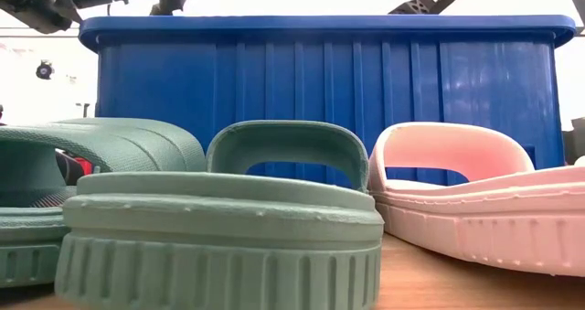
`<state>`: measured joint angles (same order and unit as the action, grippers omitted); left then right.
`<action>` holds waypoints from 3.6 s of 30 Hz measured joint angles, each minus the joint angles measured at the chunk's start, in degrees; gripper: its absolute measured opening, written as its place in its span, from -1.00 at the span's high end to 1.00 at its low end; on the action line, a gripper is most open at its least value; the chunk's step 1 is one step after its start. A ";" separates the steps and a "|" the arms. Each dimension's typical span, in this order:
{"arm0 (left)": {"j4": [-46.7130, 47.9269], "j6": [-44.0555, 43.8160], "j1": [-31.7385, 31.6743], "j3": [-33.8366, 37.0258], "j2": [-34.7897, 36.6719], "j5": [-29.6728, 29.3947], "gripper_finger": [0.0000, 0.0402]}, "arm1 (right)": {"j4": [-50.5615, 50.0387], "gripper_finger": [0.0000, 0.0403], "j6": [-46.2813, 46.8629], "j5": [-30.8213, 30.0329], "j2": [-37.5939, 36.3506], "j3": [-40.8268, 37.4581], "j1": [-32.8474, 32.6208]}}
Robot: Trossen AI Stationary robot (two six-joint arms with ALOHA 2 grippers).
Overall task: Pick and place slides into bin
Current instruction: Put the black slipper into the blue bin, then put the left pink slipper into the blue bin
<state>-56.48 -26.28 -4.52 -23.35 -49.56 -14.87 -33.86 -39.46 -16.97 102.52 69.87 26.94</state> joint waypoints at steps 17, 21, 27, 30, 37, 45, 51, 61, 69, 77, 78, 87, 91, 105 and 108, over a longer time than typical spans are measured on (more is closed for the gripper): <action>-0.01 0.02 -0.01 0.00 0.00 0.04 0.16 | 3.14 0.80 0.65 -6.94 0.00 -2.58 0.24; -0.01 0.04 -0.01 0.00 0.00 0.04 0.16 | 2.94 0.93 -0.05 -7.68 -0.14 -2.58 0.35; -0.01 0.06 -0.01 0.00 0.00 0.07 0.16 | 2.75 0.95 -1.10 -8.37 -0.15 -2.58 0.39; -0.01 0.02 0.01 0.00 0.00 0.11 0.16 | 2.27 0.95 -1.54 -8.82 -0.15 -3.00 0.39; -0.01 -0.12 0.01 0.00 0.00 0.24 0.16 | 1.40 0.95 -1.28 -9.73 -0.19 -3.76 0.37; -0.01 0.03 -0.01 0.00 0.00 0.22 0.16 | 1.65 0.86 1.04 -8.42 -0.19 -3.63 0.44; -0.01 -0.04 -0.01 0.00 0.00 0.22 0.16 | 1.09 0.52 1.90 -7.72 -0.26 -3.69 0.57; 0.01 -0.07 -0.01 0.00 0.00 0.21 0.16 | -0.09 0.09 4.34 -5.74 -3.52 -3.78 0.63; 0.01 -0.07 -0.01 0.00 0.00 0.32 0.16 | -3.82 0.05 8.04 -4.82 -4.32 -3.78 0.44; 0.02 -0.07 -0.01 0.00 0.00 0.79 0.16 | -3.21 0.05 15.56 1.15 -12.06 -3.76 -0.57; 0.01 -0.06 0.00 0.00 0.00 0.79 0.16 | -2.95 0.05 17.01 1.12 -13.70 -3.74 -0.65; 0.16 0.13 0.01 0.02 -0.18 0.77 0.16 | 3.01 0.05 33.27 7.75 -28.42 -3.67 -1.59; 0.42 0.15 0.01 0.02 -0.18 0.76 0.16 | 4.60 0.05 34.92 7.91 -31.97 -3.67 -5.04; 0.52 -0.21 -0.01 0.04 -0.21 0.68 0.16 | 12.57 0.05 44.08 11.87 -34.95 2.26 -18.34; 0.54 -0.25 0.01 0.04 -1.10 -0.53 0.16 | 13.44 0.05 49.14 21.30 -34.48 4.65 -18.91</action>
<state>-55.94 -26.53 -4.51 -23.31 -50.67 -15.40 -20.42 9.68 4.33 68.04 74.52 8.03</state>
